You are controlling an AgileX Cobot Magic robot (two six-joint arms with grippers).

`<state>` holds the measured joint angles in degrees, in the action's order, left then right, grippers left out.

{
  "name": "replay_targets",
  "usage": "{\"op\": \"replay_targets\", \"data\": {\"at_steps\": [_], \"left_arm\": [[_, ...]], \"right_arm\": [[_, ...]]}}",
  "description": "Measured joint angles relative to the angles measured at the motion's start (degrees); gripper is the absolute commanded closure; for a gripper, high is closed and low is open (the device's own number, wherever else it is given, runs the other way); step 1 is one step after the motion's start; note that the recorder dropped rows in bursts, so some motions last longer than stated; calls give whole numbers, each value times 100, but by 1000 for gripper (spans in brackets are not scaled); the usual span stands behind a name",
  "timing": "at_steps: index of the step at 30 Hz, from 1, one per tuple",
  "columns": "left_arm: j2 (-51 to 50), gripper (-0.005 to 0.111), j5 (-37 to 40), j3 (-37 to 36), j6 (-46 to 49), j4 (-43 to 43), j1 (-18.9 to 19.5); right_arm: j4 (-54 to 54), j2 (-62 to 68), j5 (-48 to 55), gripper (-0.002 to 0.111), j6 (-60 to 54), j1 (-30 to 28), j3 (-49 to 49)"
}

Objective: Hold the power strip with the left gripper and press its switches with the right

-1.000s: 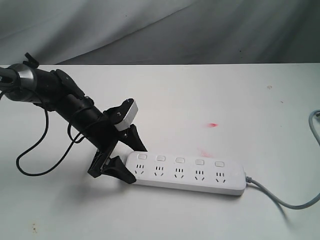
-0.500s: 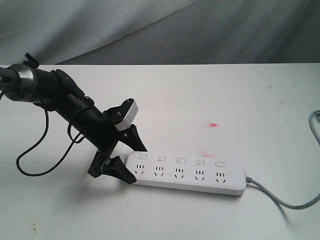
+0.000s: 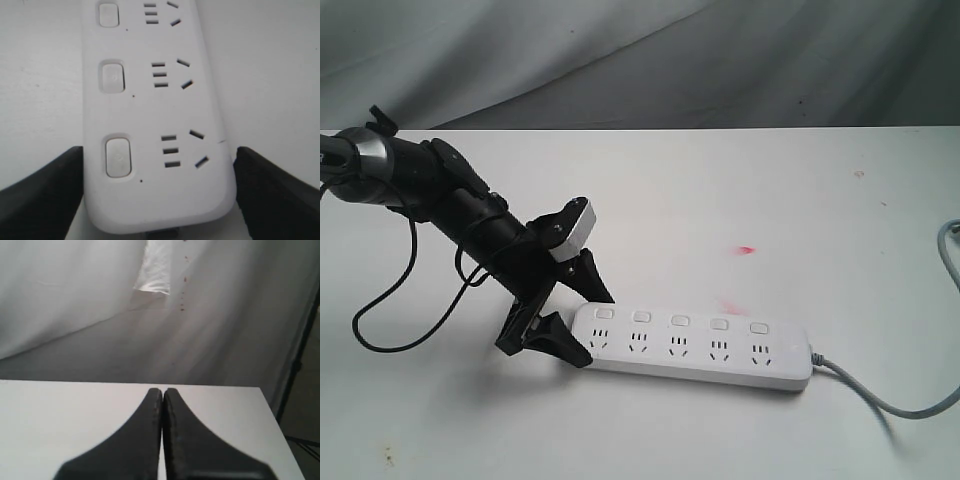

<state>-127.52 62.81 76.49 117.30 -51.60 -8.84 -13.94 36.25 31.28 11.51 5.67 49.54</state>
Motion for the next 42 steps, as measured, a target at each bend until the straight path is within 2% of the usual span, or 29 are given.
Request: {"op": "replay_targets", "data": {"at_steps": [8,12,16,19,36,42], "left_arm": [[0,107,0,0,0,0,0],[0,107,0,0,0,0,0],[0,107,0,0,0,0,0],[0,107,0,0,0,0,0],[0,107,0,0,0,0,0],[0,107,0,0,0,0,0]], "right_arm": [[-297,-114,568,108,-19,0,-24],[-308,-275,802,108,-759,375,-516],[-122,-430,688,108,-917,628,-1017],[173,-457,665,108,-917,628,-1054],[47,-582,569,108,-850,613,-1075],[142,-1451,310,108,-850,133,-1455]]}}
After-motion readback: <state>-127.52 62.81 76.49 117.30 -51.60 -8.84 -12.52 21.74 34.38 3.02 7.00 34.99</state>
